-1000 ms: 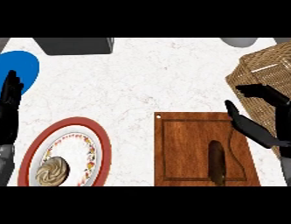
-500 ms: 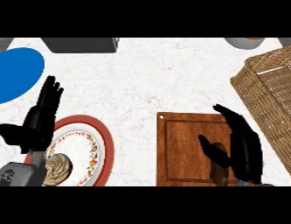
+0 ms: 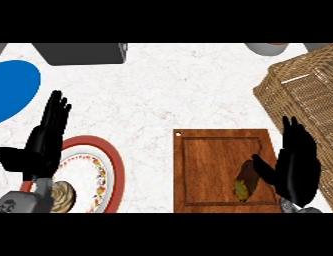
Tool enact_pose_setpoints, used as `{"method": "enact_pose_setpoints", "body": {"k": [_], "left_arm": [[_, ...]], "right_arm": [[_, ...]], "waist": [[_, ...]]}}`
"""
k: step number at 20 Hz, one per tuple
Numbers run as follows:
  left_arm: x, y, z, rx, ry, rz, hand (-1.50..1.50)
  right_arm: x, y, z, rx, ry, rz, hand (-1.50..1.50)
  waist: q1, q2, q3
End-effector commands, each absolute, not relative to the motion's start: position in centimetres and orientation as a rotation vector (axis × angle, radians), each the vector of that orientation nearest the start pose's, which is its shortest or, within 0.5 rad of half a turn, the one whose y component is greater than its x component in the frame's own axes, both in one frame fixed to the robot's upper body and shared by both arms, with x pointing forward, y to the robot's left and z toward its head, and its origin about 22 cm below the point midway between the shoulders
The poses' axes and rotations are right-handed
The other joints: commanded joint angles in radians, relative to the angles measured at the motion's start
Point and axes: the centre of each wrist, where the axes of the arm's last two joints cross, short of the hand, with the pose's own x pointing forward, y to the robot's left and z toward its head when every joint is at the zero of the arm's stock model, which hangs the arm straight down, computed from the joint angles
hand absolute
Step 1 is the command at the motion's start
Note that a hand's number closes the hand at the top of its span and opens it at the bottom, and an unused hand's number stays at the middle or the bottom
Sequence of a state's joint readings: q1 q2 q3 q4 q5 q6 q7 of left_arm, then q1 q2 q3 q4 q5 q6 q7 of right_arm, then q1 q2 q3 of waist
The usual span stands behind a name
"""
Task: Pick the sweet potato from the cutting board and place it in the basket
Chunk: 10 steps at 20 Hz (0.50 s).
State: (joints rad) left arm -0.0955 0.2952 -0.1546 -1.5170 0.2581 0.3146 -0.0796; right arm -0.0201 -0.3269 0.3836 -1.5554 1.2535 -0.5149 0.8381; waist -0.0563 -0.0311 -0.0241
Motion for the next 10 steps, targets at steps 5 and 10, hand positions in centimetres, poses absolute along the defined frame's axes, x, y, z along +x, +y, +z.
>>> {"method": "enact_pose_setpoints", "body": {"k": [5, 10], "left_arm": [[25.8, 24.7, 2.3, 0.115, -1.659, 0.049, 0.0], [25.2, 24.0, 1.6, 0.098, -1.655, 0.045, 0.0]], "right_arm": [[22.2, -15.5, 0.4, -1.498, -0.737, 0.629, -1.5], [21.4, -9.7, 3.5, -1.477, -0.624, 0.63, -1.5]], "waist": [[0.039, 0.01, 0.006], [0.054, 0.017, 0.013]]}}
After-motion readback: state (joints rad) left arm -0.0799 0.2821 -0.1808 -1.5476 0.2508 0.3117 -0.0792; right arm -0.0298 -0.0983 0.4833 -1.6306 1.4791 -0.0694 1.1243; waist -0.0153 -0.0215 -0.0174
